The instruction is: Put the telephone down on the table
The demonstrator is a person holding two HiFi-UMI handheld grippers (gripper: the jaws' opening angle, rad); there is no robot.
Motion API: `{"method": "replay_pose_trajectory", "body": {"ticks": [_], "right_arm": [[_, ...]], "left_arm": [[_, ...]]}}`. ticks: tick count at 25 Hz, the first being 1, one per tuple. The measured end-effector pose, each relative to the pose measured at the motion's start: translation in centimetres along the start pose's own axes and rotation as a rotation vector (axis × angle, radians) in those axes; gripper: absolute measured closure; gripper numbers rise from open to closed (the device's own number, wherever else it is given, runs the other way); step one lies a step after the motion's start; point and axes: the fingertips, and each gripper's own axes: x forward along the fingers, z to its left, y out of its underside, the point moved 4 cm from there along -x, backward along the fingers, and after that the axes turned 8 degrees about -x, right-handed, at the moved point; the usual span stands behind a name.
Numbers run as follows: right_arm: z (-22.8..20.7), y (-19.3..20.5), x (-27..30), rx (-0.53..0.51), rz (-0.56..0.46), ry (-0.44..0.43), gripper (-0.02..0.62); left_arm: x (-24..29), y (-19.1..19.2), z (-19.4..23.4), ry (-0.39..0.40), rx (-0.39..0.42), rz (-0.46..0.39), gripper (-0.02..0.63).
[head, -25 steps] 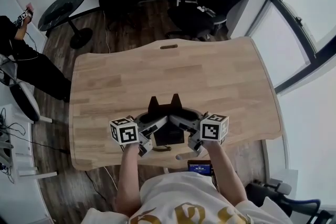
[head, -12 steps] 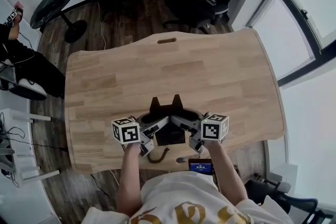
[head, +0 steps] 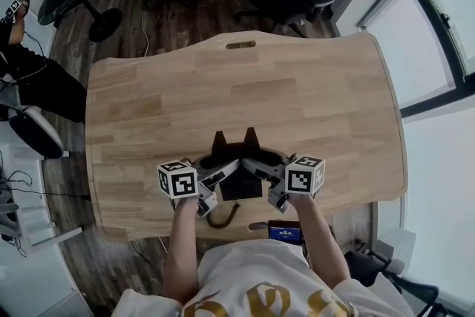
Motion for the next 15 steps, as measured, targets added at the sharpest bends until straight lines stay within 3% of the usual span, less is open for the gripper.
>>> {"method": "replay_pose_trajectory", "body": {"ticks": [15], "right_arm": [[-4.0, 0.7, 0.9, 0.046, 0.037, 0.013, 0.391]], "left_arm": [[2.3, -0.1, 3.5, -0.011, -0.056, 0.035, 0.376]]}}
